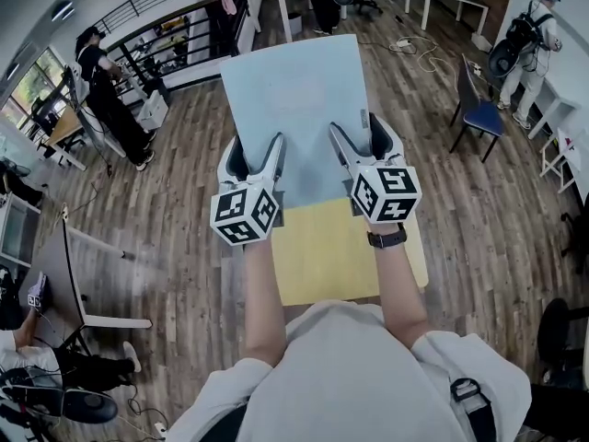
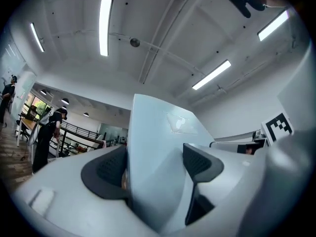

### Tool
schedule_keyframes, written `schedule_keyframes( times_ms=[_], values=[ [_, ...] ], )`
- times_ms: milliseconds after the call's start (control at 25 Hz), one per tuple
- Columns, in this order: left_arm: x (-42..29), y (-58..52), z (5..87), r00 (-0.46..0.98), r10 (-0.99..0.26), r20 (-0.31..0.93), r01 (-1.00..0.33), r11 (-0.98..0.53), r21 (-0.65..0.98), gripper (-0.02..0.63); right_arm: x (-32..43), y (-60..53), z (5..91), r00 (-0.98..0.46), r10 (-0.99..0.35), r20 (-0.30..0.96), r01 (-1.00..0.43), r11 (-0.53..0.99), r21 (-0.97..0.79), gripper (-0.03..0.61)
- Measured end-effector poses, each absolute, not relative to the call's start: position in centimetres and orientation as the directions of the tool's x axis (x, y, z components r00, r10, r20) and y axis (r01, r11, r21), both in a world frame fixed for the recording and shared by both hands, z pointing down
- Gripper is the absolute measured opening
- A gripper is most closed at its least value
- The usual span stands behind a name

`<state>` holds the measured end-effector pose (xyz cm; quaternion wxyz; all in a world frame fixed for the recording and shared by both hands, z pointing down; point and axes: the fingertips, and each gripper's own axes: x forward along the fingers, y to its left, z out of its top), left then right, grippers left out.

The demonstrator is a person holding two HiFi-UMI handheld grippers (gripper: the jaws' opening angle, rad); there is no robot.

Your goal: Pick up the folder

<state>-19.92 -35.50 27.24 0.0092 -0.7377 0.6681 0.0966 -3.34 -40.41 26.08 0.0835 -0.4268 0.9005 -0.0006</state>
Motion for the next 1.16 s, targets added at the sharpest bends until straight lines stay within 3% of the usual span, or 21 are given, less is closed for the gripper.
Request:
schedule_keyframes(
  times_ms=[240,1160],
  values=[
    [-20.3,-34.5,25.5,0.071,-0.976,-0.205,-0.994,-0.087,0.068,0.360,-3.7,-39.5,24.6,-0.630,-0.754,-0.188,-0.763,0.646,-0.032,0.310],
    [-20.6,-35.9,27.7,0.085,-0.983,-0.162,-0.994,-0.096,0.059,0.359,-4.0,-40.7,27.2,-0.628,-0.764,-0.151,-0.769,0.638,-0.033,0.310]
  ],
)
